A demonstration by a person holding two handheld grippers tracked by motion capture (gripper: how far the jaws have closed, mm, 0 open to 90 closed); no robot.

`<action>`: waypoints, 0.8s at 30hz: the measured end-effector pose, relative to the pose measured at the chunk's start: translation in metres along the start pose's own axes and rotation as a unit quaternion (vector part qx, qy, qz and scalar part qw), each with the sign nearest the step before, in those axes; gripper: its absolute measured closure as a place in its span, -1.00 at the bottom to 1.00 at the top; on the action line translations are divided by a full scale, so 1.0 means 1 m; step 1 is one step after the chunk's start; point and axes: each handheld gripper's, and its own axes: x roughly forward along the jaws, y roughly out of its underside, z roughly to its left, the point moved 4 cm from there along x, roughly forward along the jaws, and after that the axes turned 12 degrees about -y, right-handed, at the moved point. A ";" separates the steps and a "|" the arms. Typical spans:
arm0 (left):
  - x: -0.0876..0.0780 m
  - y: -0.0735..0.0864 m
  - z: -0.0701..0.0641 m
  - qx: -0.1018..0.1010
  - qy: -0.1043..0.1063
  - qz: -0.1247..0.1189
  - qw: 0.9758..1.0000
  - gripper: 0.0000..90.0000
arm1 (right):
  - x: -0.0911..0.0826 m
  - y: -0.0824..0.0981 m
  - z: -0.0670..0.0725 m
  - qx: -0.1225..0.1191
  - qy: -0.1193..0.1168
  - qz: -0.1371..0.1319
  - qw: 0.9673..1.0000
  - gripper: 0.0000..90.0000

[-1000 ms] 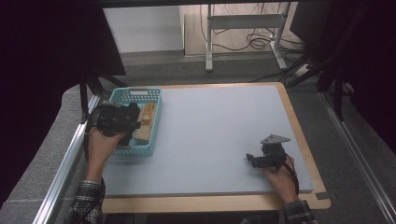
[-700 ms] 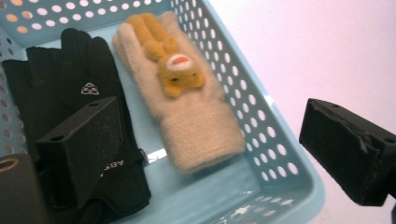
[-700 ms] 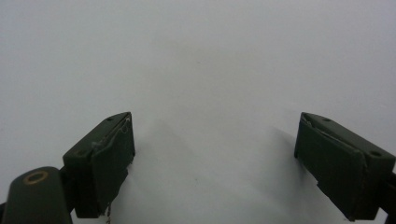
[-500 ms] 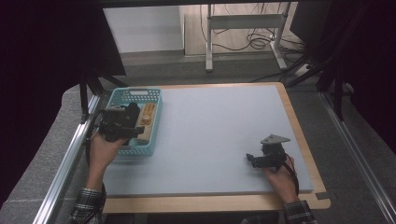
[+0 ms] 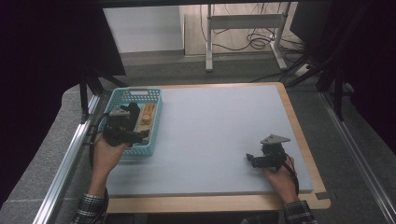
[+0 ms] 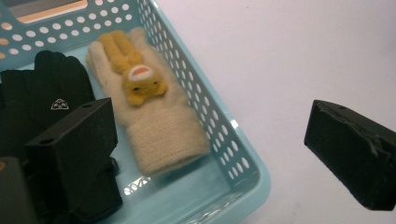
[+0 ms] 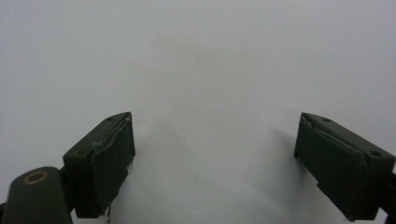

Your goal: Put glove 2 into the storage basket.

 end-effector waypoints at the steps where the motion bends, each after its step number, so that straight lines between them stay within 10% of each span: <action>1: 0.000 0.000 -0.002 0.001 -0.001 -0.001 1.000 -0.94 | 0.000 0.000 0.000 0.000 0.000 0.000 1.000 -0.74; 24: 0.003 -0.001 -0.051 0.041 0.034 -0.015 0.998 -0.98 | 0.000 0.000 0.000 0.000 0.000 0.000 1.000 -0.74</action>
